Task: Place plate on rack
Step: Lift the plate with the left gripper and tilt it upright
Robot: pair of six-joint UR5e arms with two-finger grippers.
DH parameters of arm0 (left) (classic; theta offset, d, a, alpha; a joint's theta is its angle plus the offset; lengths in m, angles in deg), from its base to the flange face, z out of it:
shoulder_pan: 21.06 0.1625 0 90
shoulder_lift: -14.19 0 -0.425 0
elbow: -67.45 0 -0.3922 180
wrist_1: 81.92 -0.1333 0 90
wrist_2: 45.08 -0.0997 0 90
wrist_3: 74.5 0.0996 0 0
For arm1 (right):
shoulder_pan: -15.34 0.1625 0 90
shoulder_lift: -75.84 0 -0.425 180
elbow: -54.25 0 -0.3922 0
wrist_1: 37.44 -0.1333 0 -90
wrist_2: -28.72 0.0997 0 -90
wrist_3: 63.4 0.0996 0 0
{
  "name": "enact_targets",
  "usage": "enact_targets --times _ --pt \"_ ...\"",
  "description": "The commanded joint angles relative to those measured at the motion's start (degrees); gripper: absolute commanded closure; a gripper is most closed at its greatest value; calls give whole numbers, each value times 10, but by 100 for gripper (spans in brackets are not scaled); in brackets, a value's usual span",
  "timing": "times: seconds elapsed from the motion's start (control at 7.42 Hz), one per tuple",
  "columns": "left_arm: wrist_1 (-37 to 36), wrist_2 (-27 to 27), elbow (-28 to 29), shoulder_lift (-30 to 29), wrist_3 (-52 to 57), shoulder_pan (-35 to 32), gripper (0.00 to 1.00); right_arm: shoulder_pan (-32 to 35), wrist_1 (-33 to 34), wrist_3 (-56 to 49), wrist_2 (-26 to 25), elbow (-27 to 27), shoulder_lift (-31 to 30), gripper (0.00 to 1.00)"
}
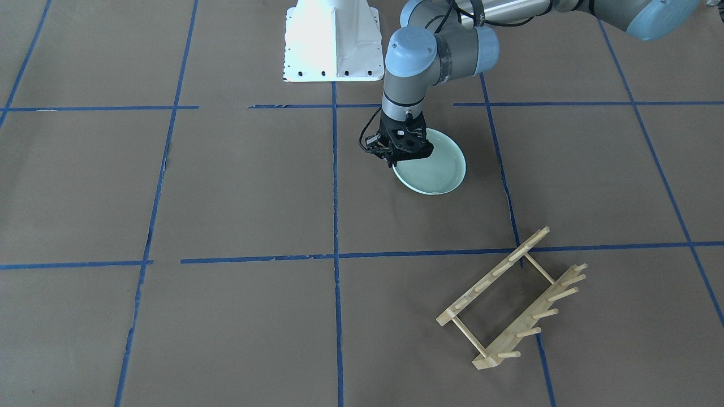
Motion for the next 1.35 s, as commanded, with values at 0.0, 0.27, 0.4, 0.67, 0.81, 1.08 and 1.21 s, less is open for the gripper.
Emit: enact_targets --times 0.0,0.27,0.4,0.67,0.81,1.08,1.21 --pt "-127 -1 -113 -8 15 -36 100 -1 0 0 0 0 0 0" --pt "-261 0 -172 -74 53 -117 100 0 0 0 0 0 0 0" --pt "-299 0 -174 -111 59 -151 100 -1 0 0 0 0 0 0" --pt "-297 15 -202 -127 84 -219 100 0 0 0 0 0 0 0" --pt "-231 46 -203 -122 84 -246 100 -1 0 0 0 0 0 0" --pt "-71 132 -196 -74 77 -317 100 0 0 0 0 0 0 0" --pt "25 161 -191 -29 59 -340 100 -1 0 0 0 0 0 0"
